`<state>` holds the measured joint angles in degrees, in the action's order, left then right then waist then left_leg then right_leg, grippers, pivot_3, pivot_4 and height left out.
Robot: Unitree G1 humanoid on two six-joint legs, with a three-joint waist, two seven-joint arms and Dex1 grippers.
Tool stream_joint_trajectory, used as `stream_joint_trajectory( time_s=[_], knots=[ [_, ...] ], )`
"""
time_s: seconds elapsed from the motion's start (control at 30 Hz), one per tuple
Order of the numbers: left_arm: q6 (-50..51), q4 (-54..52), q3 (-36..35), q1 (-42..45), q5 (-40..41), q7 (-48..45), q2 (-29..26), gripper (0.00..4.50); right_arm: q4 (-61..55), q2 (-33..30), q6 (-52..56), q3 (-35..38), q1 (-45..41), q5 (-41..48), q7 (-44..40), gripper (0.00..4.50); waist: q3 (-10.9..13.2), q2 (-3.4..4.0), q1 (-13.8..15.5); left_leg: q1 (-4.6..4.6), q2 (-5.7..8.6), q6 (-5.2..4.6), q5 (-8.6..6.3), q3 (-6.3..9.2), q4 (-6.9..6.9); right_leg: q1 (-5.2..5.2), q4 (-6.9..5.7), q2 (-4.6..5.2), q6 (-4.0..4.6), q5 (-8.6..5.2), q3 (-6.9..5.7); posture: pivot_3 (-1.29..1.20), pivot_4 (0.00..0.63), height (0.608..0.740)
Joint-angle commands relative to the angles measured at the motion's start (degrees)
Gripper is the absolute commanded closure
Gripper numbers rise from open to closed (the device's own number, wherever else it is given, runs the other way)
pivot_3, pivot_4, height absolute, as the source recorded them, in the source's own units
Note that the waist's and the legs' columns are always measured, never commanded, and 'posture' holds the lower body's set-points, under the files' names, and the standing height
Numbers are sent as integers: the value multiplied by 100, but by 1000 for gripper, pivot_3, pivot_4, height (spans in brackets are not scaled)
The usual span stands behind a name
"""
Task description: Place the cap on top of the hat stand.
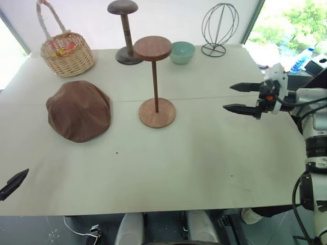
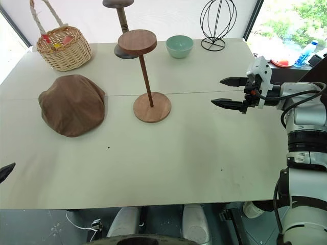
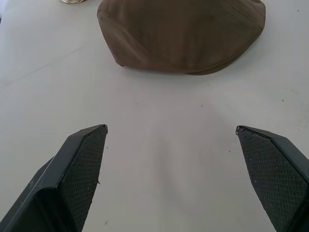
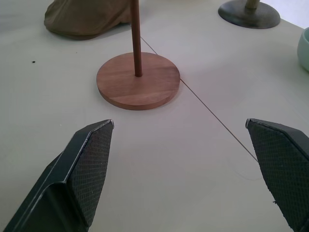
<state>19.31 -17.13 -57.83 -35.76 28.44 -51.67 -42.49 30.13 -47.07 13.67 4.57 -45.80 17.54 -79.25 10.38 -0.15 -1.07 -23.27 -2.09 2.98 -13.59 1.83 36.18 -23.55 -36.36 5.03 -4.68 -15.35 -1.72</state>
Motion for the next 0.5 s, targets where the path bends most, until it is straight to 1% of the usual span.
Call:
stream_joint_trajectory(
  time_s=[0.03, 0.27, 0.5],
  knots=[
    [-83, -82, -318, 4, 74, -13, -44, 28, 20, -24, -75, 54, -255, 31, -15, 0, 0, 0, 0, 0, 0, 0, 0, 0, 0, 0, 0, 0, 0, 0, 0, 0, 150, 740],
    [150, -124, -322, 83, 164, 142, -45, 28, 64, -17, -98, 38, -256, 17, -24, 0, 0, 0, 0, 1, 0, 0, 0, -1, 1, 0, -2, -1, 0, 0, 1, 0, 150, 740],
    [184, -135, -302, 81, 216, 92, -57, 28, 22, -8, 94, 109, -251, 80, 7, 0, 0, 0, 0, 2, 0, 0, 0, -1, 3, 1, -6, -1, -1, 1, 2, 0, 150, 740]
  ],
)
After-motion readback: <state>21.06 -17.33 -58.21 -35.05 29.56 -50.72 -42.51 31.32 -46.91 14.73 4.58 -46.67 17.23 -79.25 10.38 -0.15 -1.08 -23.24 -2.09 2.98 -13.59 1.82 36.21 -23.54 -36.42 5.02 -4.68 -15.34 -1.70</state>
